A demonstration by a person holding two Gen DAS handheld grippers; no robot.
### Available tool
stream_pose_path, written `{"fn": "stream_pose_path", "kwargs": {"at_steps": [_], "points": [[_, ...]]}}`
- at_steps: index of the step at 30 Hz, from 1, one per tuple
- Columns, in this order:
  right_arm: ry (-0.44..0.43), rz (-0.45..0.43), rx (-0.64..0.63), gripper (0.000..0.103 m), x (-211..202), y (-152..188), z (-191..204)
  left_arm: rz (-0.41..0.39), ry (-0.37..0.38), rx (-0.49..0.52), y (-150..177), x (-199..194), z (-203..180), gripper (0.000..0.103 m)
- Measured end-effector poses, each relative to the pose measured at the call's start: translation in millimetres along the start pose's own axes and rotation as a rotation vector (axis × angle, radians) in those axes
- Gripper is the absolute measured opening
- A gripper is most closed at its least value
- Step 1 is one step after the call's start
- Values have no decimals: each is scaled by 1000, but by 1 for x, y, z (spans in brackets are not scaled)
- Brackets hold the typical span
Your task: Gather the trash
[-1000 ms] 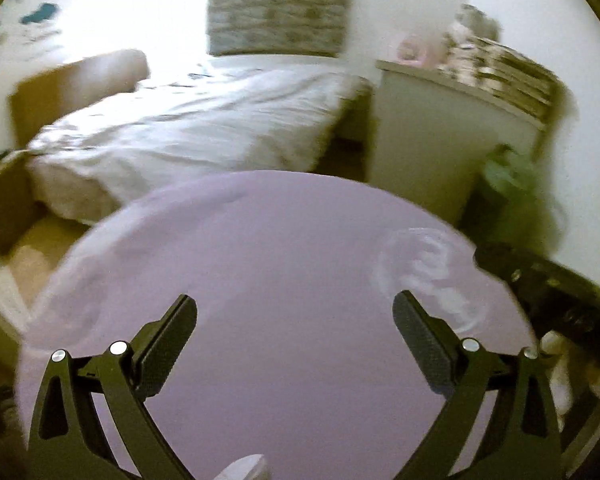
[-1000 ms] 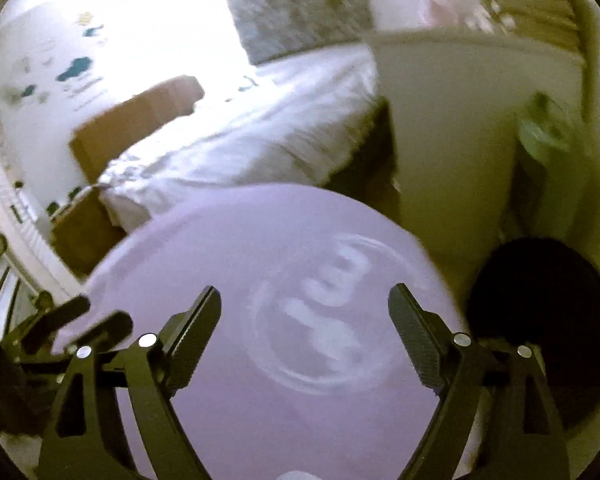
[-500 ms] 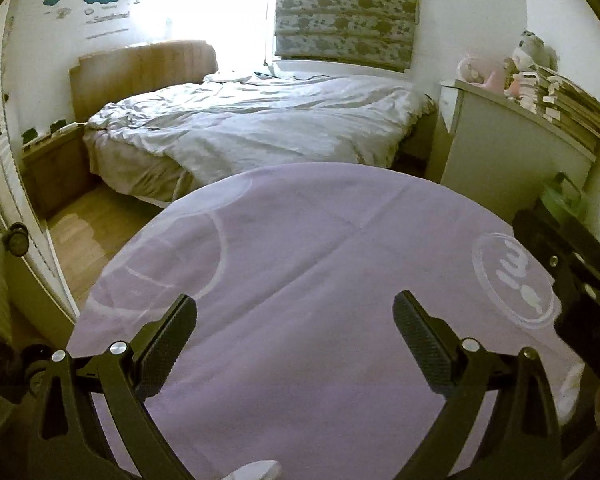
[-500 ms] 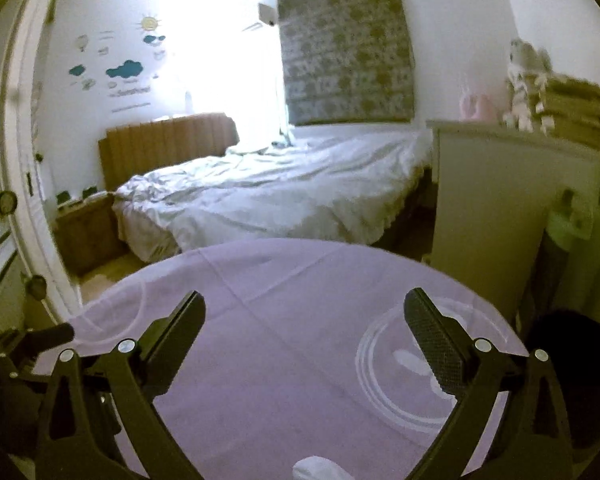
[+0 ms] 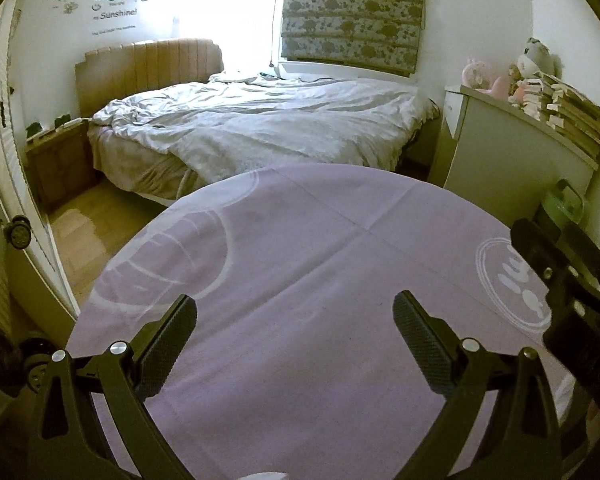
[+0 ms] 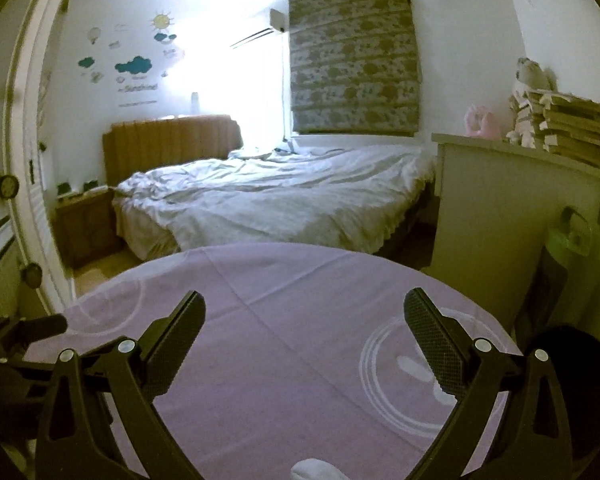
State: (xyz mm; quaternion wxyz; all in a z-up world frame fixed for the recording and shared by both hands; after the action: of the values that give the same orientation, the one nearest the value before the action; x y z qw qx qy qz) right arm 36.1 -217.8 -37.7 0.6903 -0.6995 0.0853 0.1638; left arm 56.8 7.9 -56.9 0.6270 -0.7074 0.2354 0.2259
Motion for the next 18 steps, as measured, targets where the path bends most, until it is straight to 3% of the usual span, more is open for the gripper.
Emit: {"fn": "stream_pose_path", "kwargs": {"at_steps": [18], "points": [[5,4,-11,98,1,0,-1,8,0,3,2,0,0,98]]}}
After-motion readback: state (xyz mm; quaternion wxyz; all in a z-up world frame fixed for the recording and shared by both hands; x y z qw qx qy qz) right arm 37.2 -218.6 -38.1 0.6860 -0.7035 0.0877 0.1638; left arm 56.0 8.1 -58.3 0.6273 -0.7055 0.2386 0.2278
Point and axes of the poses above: each gripper's, at about its wrist camera, not at the fingertips, and x roughly the way its jaws point, z to its left, y to its underside, the point moved 5 cm from there along x, roughly the way its jaws point, and after that the axes turned 4 degrees about -x, right-handed, at the moved point
